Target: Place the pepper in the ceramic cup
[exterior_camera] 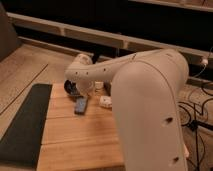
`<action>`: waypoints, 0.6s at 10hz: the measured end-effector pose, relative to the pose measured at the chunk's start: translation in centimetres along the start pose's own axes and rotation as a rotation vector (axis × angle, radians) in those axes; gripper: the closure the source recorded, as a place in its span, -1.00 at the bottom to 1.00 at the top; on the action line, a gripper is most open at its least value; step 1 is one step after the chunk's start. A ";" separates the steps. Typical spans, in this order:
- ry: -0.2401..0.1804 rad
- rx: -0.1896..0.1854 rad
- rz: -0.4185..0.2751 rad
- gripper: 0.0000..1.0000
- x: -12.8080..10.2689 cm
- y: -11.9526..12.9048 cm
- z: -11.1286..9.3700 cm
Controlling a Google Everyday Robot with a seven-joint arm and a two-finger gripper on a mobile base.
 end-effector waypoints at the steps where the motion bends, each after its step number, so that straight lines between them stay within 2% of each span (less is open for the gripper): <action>1: 0.002 0.002 -0.001 1.00 0.1 0.0 0.0; 3: 0.001 0.001 -0.003 1.00 0.2 0.2 0.1; 5: -0.017 0.019 0.014 1.00 -0.6 -0.7 0.6; 6: -0.055 0.039 0.019 1.00 -2.4 -1.6 0.7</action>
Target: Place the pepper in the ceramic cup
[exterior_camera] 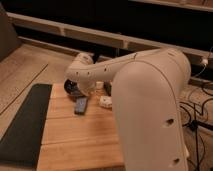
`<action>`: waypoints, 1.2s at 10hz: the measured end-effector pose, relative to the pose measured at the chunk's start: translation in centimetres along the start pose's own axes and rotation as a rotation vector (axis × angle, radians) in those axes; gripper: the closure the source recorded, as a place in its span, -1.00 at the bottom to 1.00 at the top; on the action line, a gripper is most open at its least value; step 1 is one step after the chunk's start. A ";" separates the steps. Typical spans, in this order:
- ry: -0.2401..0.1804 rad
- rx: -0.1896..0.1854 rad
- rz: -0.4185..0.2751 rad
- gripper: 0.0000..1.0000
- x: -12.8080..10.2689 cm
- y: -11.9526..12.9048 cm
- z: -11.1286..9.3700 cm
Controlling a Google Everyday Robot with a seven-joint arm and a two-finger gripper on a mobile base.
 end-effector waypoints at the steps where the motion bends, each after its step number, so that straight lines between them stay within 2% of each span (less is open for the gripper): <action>1: -0.041 0.015 -0.001 1.00 -1.9 -0.7 0.0; 3: -0.107 0.030 -0.041 1.00 -5.4 -0.7 0.5; 5: -0.132 0.012 -0.067 1.00 -7.6 -0.3 1.9; 7: -0.127 -0.038 -0.050 1.00 -9.7 -0.8 4.9; 8: -0.125 -0.051 -0.043 1.00 -10.6 -1.2 5.8; 9: -0.125 -0.057 -0.038 1.00 -11.3 -1.8 6.4; 12: -0.127 -0.060 -0.040 1.00 -11.4 -1.6 6.4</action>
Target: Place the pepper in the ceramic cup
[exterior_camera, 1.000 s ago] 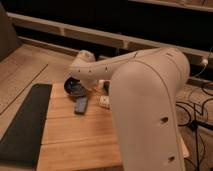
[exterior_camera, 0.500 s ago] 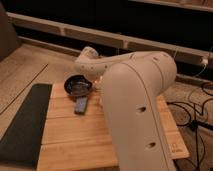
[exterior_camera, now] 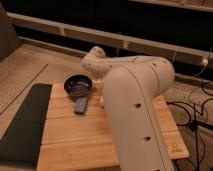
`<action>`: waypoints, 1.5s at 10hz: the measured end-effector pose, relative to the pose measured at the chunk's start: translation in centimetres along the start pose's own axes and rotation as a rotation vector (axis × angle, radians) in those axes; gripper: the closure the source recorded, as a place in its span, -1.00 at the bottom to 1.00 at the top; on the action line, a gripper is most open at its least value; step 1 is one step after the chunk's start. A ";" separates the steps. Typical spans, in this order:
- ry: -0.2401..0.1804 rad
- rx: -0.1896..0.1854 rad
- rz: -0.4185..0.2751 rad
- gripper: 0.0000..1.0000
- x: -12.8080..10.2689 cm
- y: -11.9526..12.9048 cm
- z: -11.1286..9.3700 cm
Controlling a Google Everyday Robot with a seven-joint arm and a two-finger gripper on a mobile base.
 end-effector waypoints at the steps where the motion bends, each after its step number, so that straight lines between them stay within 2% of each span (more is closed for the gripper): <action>1: -0.008 0.004 -0.002 1.00 -0.1 0.0 -0.3; 4: -0.027 -0.013 0.024 1.00 0.7 1.2 -1.9; 6: -0.041 -0.021 0.005 1.00 1.3 2.6 -2.8; 7: -0.050 -0.019 -0.009 1.00 1.3 3.2 -3.0; 9: -0.082 0.001 -0.015 1.00 0.2 2.6 -3.3; 12: -0.128 0.018 0.009 1.00 -2.5 0.7 -2.4; 15: -0.108 0.000 0.029 1.00 -2.2 -0.1 0.7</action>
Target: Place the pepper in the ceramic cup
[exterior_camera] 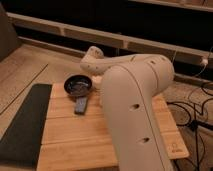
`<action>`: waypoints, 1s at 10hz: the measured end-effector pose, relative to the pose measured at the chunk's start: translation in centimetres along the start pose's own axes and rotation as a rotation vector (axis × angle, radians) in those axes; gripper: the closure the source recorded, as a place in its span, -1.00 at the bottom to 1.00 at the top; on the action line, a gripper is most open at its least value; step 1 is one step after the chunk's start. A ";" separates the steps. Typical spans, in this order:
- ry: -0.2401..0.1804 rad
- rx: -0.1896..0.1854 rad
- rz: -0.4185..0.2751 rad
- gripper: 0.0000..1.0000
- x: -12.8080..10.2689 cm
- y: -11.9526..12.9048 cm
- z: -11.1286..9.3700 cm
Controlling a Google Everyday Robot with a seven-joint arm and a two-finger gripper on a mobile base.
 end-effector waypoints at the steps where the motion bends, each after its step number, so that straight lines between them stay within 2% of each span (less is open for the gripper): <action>1: 0.011 -0.006 0.005 1.00 0.4 -0.2 0.9; 3: 0.019 -0.017 0.006 1.00 0.7 -0.2 2.0; 10: 0.015 -0.033 -0.026 1.00 0.4 0.7 2.1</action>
